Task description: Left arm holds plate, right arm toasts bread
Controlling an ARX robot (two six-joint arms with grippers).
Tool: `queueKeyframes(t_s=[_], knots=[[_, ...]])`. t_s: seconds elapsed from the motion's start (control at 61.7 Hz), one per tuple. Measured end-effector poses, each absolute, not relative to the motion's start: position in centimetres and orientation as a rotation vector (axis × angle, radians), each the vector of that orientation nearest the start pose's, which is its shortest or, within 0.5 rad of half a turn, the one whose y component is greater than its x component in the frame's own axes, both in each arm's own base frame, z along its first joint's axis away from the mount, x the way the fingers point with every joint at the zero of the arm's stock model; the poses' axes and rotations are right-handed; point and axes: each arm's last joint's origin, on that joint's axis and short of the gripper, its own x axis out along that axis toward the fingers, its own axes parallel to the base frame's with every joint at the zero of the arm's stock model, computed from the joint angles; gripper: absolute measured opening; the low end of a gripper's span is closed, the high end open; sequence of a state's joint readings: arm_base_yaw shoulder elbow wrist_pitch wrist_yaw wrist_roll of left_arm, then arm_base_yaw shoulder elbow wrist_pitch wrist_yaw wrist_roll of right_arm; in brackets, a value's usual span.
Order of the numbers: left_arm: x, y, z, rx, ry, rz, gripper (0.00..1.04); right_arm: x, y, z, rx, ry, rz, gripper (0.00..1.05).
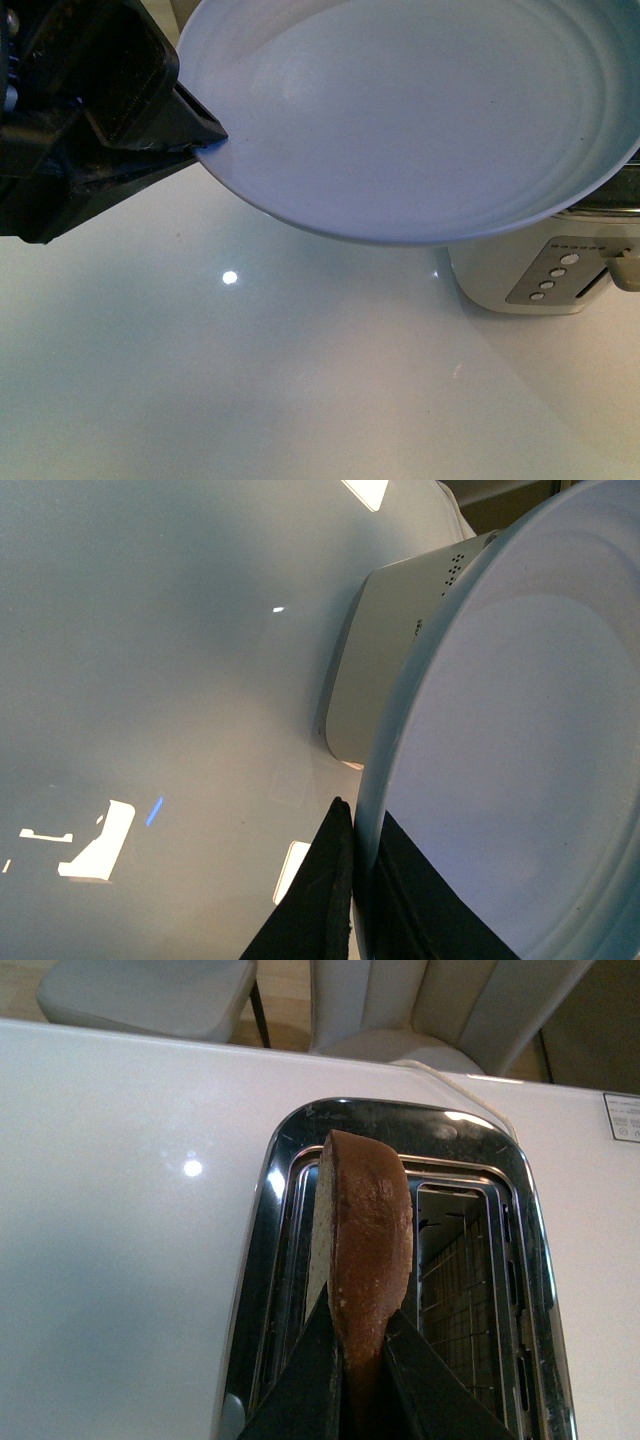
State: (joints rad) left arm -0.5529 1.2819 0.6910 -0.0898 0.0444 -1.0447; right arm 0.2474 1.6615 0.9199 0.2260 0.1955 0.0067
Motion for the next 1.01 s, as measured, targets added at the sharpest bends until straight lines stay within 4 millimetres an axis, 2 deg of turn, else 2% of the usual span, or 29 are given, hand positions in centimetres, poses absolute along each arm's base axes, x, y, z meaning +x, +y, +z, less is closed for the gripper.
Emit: queueKeyframes(t_s=[0.292, 0.551, 0.827, 1.006], knots=[[21.8, -13.6, 20.8, -0.8, 0.892, -0.168, 0.03, 33.6, 7.9, 17.4, -0.094, 0.538, 0.02, 0.03], [21.7, -13.6, 20.8, -0.8, 0.893, -0.17, 0.03, 33.9, 7.9, 16.7, -0.091, 0.545, 0.02, 0.04], [21.7, -13.6, 20.8, -0.8, 0.893, -0.17, 0.03, 33.0, 7.6, 14.6, -0.093, 0.609, 0.025, 0.43], [21.7, -13.6, 20.8, -0.799, 0.893, -0.17, 0.03, 32.7, 7.0, 14.9, -0.074, 0.589, 0.007, 0.66]])
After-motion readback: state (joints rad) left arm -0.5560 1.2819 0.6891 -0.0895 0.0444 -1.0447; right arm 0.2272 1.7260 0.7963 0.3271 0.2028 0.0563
